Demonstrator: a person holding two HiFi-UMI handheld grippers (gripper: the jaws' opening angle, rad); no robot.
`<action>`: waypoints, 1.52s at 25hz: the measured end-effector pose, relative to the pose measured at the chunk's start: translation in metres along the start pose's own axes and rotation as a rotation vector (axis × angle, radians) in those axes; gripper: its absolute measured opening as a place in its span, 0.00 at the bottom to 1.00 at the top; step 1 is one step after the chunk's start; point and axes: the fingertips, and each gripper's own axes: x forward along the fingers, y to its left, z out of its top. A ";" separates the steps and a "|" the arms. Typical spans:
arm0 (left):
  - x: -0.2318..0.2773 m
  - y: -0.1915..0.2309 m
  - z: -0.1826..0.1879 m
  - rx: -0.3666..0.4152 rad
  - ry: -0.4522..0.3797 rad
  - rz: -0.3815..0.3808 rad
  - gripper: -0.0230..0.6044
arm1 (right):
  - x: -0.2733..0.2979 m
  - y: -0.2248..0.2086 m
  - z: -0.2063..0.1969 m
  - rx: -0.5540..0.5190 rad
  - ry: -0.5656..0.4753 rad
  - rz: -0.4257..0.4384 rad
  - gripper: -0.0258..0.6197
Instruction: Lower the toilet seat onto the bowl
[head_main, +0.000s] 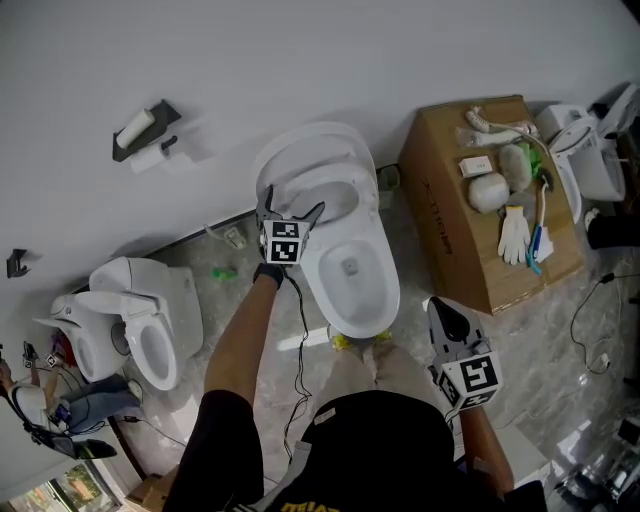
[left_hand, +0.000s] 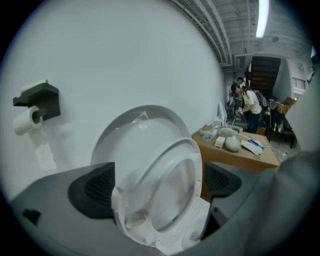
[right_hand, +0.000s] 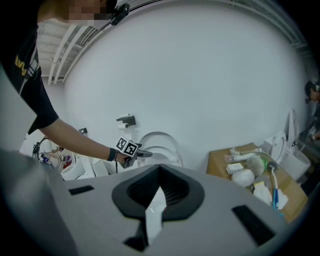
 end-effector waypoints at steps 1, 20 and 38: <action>0.002 0.001 0.001 -0.010 0.000 -0.001 0.95 | -0.001 -0.001 -0.001 0.004 0.001 -0.004 0.03; -0.001 0.021 0.003 0.171 0.072 0.052 0.11 | -0.009 0.003 -0.009 -0.009 0.003 -0.011 0.03; 0.005 0.020 0.001 0.232 0.157 0.108 0.12 | -0.010 -0.004 -0.011 0.020 -0.023 -0.038 0.03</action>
